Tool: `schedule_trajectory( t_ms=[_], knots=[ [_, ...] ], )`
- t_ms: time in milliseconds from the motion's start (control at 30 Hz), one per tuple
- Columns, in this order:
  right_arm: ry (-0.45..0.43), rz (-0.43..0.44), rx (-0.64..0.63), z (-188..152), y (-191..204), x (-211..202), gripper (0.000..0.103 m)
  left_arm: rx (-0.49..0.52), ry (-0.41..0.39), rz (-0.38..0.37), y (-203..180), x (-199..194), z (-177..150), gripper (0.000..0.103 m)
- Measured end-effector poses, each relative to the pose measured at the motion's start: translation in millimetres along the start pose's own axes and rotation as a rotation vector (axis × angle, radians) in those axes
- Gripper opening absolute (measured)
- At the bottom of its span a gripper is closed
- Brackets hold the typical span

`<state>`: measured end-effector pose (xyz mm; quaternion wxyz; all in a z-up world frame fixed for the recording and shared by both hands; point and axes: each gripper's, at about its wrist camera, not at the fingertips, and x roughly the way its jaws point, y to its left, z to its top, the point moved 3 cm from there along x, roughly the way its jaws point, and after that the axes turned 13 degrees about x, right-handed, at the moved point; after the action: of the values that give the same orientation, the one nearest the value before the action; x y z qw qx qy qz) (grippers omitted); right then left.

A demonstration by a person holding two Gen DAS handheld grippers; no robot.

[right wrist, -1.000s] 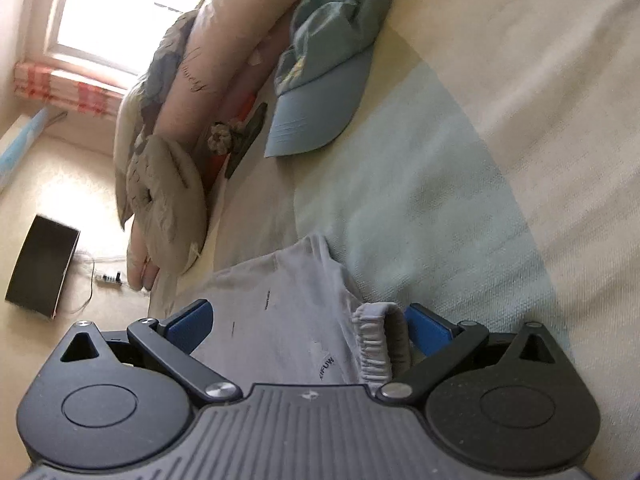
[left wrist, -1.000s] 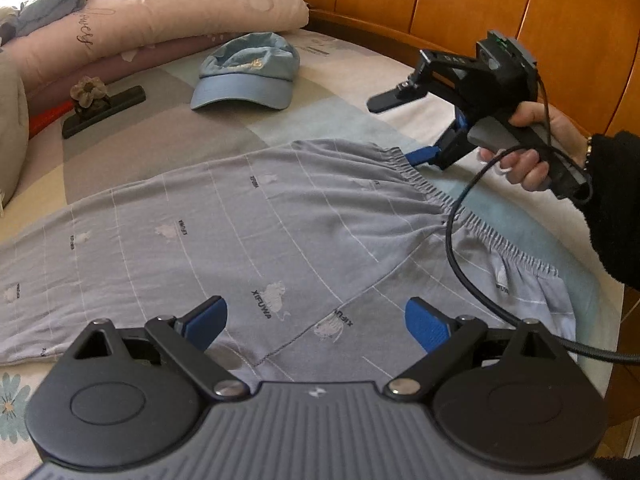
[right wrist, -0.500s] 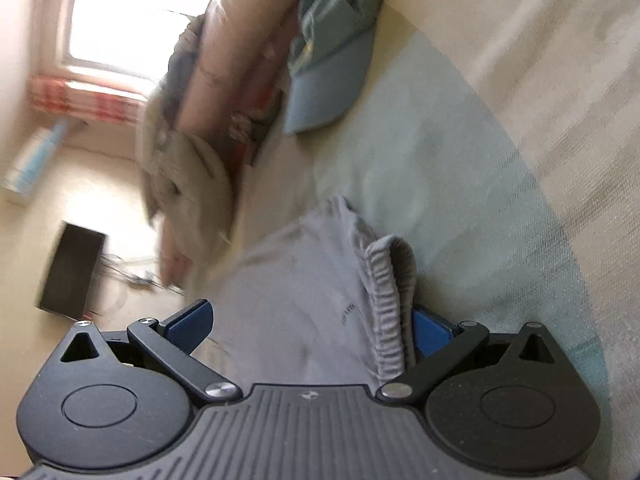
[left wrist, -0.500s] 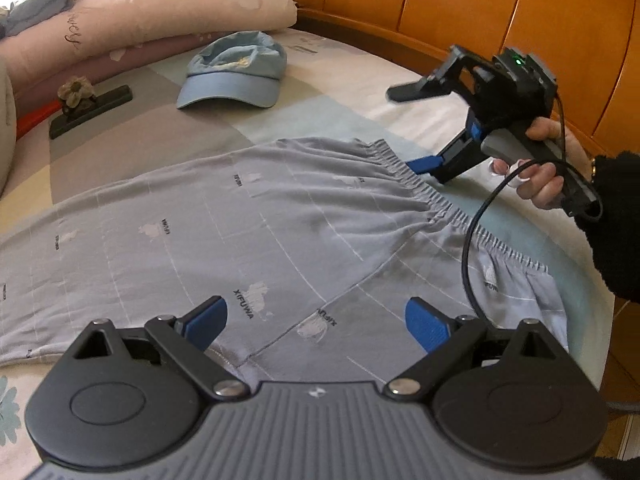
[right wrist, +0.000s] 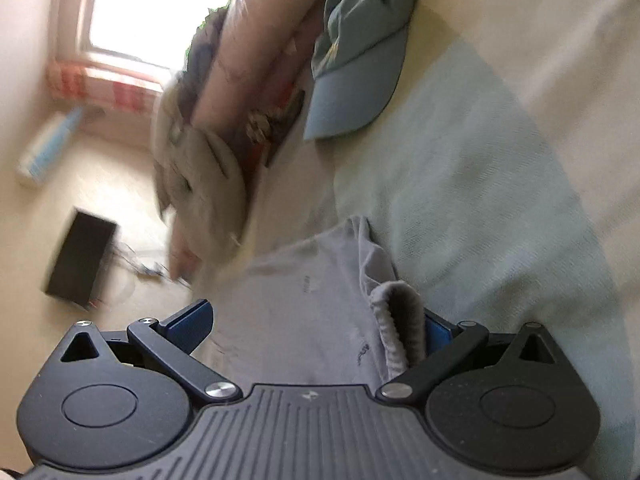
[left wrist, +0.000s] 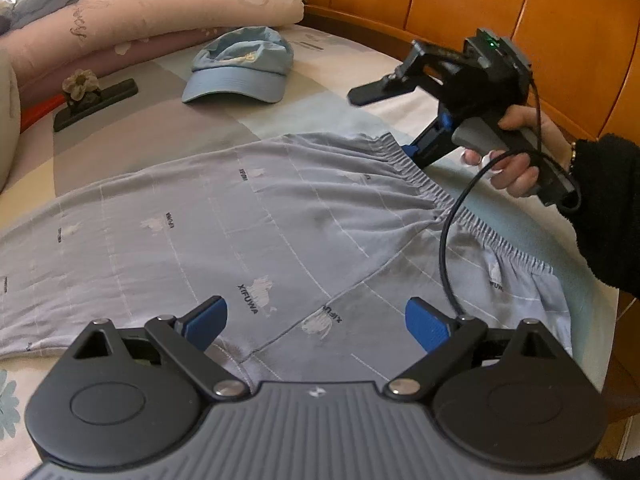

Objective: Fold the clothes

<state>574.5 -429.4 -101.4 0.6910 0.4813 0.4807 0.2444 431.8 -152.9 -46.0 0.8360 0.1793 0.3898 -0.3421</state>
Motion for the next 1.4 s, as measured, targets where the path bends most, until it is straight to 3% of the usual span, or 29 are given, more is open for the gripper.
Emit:
schedule_trajectory(
  t_ms=[167, 500, 600, 667, 733, 833, 900, 1067, 1167, 1400],
  knots=[
    [0.002, -0.013, -0.082, -5, 5, 10, 0.103, -0.009, -0.001, -0.019, 0, 2, -1, 0.096],
    [0.107, 0.016, -0.211, 5, 7, 17, 0.103, -0.003, 0.002, -0.046, -8, 4, -1, 0.096],
    [0.132, 0.014, -0.206, 15, 4, 17, 0.09, -0.001, 0.001, -0.041, -9, -1, -2, 0.096],
    [0.137, -0.005, -0.17, 20, 0, 16, 0.071, 0.009, -0.001, -0.03, -10, -5, -2, 0.096],
    [0.156, -0.024, -0.146, 21, -3, 15, 0.072, 0.017, -0.01, -0.02, -10, -11, -3, 0.096],
    [0.213, -0.034, -0.215, 13, 1, 20, 0.072, 0.0, -0.001, -0.013, -7, -13, -8, 0.096],
    [0.201, -0.04, -0.188, 22, -3, 22, 0.058, -0.014, 0.01, 0.001, -5, -11, -10, 0.096],
    [0.149, -0.078, -0.126, 33, -18, 33, 0.003, -0.004, 0.012, 0.0, -10, -14, -11, 0.096],
    [0.117, -0.087, -0.141, 29, -19, 32, 0.003, -0.006, 0.01, 0.009, -11, -17, -11, 0.096],
    [0.046, -0.235, -0.35, -3, 21, 30, 0.006, -0.023, 0.0, 0.038, -8, -23, -14, 0.096]
  ],
)
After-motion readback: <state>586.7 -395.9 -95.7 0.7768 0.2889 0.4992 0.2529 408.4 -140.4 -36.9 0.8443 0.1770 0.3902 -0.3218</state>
